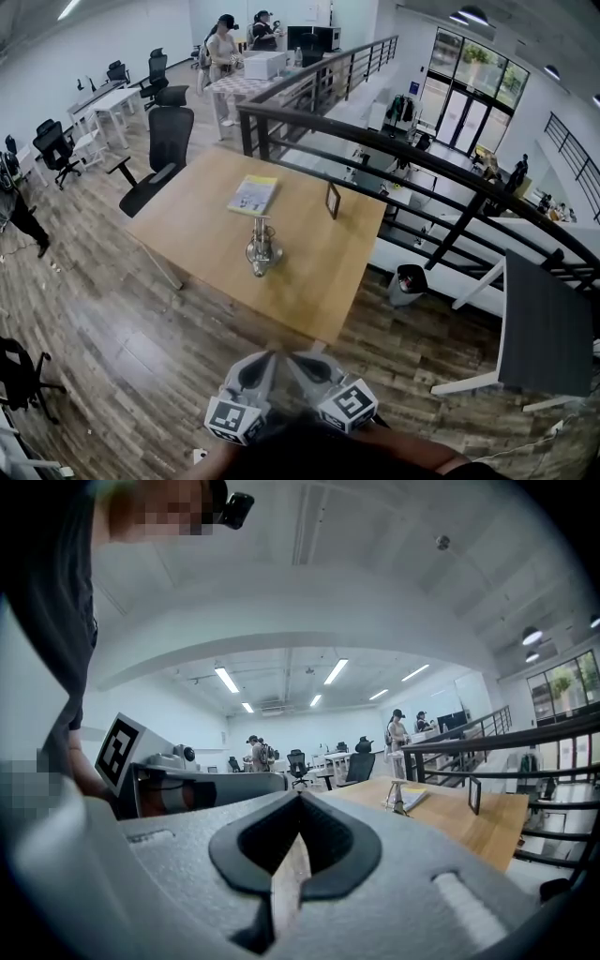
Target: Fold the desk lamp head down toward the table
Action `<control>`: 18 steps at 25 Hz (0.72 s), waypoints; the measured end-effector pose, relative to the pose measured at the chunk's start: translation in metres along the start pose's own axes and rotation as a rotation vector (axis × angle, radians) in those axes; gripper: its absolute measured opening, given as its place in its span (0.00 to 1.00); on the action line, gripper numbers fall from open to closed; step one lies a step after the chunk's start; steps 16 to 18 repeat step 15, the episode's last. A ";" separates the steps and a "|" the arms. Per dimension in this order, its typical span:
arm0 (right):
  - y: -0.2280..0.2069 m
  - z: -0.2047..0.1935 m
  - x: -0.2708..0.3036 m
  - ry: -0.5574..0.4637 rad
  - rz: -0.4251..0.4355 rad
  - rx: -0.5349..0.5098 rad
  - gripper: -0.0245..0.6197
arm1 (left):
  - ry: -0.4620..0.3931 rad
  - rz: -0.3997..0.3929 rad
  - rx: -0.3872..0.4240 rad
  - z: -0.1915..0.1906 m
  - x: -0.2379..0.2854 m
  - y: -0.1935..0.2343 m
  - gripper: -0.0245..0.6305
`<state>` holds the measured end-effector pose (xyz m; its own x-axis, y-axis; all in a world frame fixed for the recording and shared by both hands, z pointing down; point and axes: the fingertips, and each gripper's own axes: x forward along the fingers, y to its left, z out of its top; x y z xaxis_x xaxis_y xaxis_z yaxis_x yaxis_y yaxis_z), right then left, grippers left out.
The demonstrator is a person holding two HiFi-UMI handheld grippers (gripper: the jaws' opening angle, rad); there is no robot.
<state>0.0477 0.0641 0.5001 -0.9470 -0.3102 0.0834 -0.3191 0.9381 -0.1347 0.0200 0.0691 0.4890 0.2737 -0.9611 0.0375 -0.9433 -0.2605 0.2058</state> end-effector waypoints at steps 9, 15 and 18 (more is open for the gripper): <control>-0.002 -0.002 -0.007 0.014 -0.012 -0.004 0.04 | -0.009 -0.004 0.001 0.002 0.001 -0.007 0.04; -0.006 -0.001 -0.006 0.001 -0.007 0.011 0.04 | -0.003 -0.016 -0.005 0.001 0.005 -0.009 0.04; -0.006 -0.001 -0.006 0.001 -0.007 0.011 0.04 | -0.003 -0.016 -0.005 0.001 0.005 -0.009 0.04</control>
